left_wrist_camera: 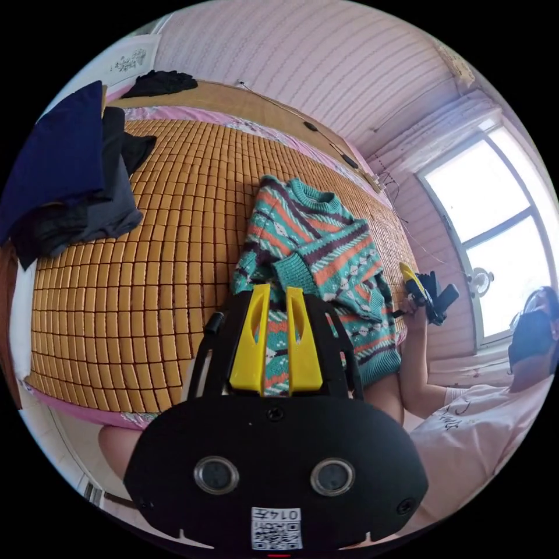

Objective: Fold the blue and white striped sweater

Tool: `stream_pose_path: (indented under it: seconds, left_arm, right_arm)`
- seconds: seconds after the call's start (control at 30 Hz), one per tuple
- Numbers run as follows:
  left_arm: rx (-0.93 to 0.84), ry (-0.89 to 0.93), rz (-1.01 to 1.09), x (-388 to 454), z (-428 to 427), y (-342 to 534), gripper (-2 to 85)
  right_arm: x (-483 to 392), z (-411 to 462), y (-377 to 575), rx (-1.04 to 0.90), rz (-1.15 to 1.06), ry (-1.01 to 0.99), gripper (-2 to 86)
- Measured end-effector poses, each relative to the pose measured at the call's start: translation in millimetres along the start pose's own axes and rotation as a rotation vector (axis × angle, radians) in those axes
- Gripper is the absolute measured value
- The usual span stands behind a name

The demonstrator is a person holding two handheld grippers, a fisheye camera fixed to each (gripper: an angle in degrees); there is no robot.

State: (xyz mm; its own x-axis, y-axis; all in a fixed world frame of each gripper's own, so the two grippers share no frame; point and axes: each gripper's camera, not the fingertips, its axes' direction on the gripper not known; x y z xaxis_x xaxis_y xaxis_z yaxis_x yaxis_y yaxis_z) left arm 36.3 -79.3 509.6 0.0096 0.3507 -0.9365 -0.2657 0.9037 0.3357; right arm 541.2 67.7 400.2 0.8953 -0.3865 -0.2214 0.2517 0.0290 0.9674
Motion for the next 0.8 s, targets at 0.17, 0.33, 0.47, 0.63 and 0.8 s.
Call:
stream_pose_path:
  seconds: [0.17, 0.33, 0.47, 0.63, 0.8]
  left_arm:
    - [-0.038, -0.082, 0.124, -21.1, 27.2, -42.8, 8.2]
    - [0.042, -0.054, 0.174, -42.6, 37.5, -93.0, 9.1]
    - [0.104, 0.026, 0.192, -49.8, 41.1, -167.6, 10.0]
    - [0.079, -0.003, 0.276, -41.3, 64.9, -231.5, 12.8]
    - [-0.201, -0.036, 0.290, -45.0, 113.8, -256.5, 7.9]
  right_arm:
    - [37.0, -5.3, -5.6, -0.006, 0.225, 0.234, 12.5]
    - [67.1, 44.2, -50.9, -0.263, 0.214, 0.322, 14.5]
    - [101.2, 84.8, -96.3, -0.371, 0.179, 0.296, 12.8]
    - [145.3, 136.6, -120.9, -0.490, 0.197, 0.476, 13.6]
    - [196.1, 170.2, -110.2, -0.642, 0.524, 0.357, 8.2]
